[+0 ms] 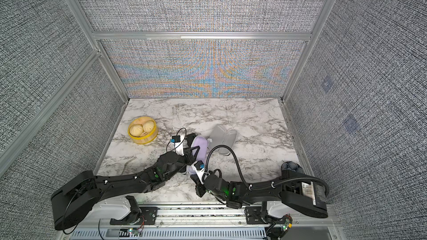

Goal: Put umbrellas into zippered umbrella sleeves
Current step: Zip the zipper on the umbrella sleeve, then adjust the umbrella sleeve.

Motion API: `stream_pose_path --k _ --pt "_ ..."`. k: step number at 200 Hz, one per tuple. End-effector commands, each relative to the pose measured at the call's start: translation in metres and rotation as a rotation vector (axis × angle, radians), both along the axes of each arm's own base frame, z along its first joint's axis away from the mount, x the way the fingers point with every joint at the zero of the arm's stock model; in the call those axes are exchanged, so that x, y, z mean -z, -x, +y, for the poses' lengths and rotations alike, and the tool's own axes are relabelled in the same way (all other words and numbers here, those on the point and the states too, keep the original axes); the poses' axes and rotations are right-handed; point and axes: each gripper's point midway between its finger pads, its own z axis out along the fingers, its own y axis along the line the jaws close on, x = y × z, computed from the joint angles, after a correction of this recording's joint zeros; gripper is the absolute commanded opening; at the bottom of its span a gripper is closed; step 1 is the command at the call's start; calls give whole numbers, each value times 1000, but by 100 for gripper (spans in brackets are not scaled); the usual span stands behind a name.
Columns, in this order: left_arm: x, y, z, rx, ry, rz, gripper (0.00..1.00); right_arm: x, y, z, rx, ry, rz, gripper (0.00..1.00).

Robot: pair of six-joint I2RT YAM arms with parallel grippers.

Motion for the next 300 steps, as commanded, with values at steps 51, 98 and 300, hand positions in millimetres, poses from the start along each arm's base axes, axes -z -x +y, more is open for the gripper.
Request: stream_pose_path --k 51,98,300 --pt "54 27 -42 157 -28 128 12 66 3 -90 132 284 170 0" --pt "77 35 -47 182 -62 175 31 76 9 -96 118 332 219 0" --pt "111 75 -32 263 -248 315 61 53 -55 -96 182 173 225 55"
